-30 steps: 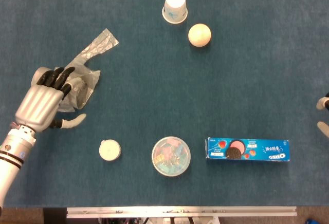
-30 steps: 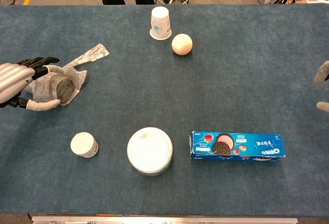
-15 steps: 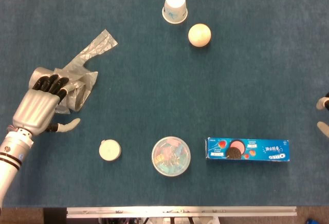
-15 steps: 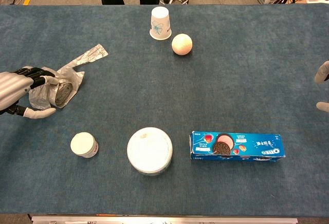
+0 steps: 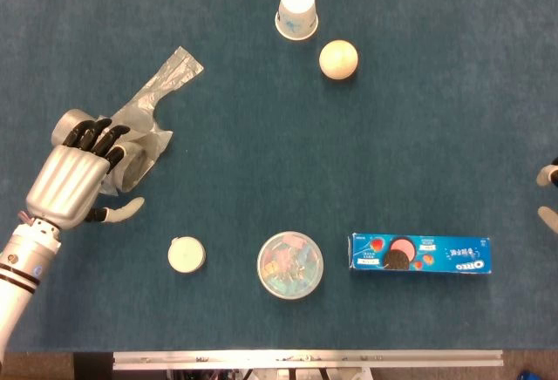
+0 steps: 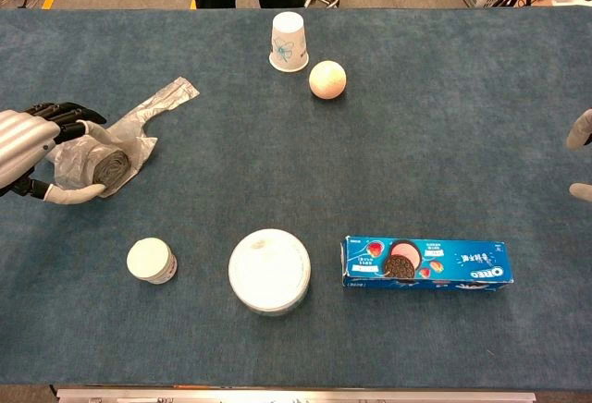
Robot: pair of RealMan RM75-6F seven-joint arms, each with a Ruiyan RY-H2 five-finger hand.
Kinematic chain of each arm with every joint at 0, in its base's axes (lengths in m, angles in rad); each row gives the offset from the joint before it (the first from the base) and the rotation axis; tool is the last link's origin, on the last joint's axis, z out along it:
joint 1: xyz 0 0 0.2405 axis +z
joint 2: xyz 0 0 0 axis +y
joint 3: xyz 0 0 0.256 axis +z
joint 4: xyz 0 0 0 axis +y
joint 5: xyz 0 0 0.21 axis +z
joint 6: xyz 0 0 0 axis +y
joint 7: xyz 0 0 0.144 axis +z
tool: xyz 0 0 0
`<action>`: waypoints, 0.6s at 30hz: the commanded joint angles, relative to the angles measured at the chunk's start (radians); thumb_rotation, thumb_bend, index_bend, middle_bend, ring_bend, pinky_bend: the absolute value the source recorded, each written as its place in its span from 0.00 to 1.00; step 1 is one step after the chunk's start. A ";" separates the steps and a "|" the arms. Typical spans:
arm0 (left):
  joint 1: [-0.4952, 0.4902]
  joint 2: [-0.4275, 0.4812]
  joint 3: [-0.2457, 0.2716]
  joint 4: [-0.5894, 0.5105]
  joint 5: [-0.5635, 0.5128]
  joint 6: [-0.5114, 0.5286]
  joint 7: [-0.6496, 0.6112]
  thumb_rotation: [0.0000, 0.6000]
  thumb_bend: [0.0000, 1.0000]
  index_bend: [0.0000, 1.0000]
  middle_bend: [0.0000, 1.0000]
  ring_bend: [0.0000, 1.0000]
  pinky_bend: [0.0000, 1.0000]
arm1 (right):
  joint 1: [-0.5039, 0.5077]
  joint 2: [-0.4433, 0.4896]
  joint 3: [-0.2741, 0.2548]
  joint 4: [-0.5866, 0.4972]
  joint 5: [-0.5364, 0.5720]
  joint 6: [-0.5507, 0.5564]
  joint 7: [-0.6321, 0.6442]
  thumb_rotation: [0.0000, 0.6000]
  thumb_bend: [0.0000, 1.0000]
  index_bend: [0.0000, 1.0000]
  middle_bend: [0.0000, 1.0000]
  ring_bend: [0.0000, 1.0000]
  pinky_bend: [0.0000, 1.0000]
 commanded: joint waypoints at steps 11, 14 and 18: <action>0.122 0.120 0.043 -0.090 0.075 0.208 0.019 0.98 0.22 0.35 0.28 0.21 0.29 | -0.001 0.000 -0.001 -0.002 -0.002 0.000 -0.003 1.00 0.07 0.51 0.54 0.37 0.49; 0.149 0.140 0.053 -0.122 0.062 0.223 0.068 1.00 0.22 0.36 0.32 0.24 0.33 | 0.000 -0.002 -0.002 0.000 -0.002 -0.001 -0.005 1.00 0.07 0.51 0.54 0.37 0.49; 0.179 0.148 0.044 -0.130 0.042 0.255 0.062 1.00 0.22 0.40 0.35 0.26 0.36 | 0.000 0.000 0.000 0.000 0.001 -0.002 -0.002 1.00 0.07 0.51 0.54 0.37 0.49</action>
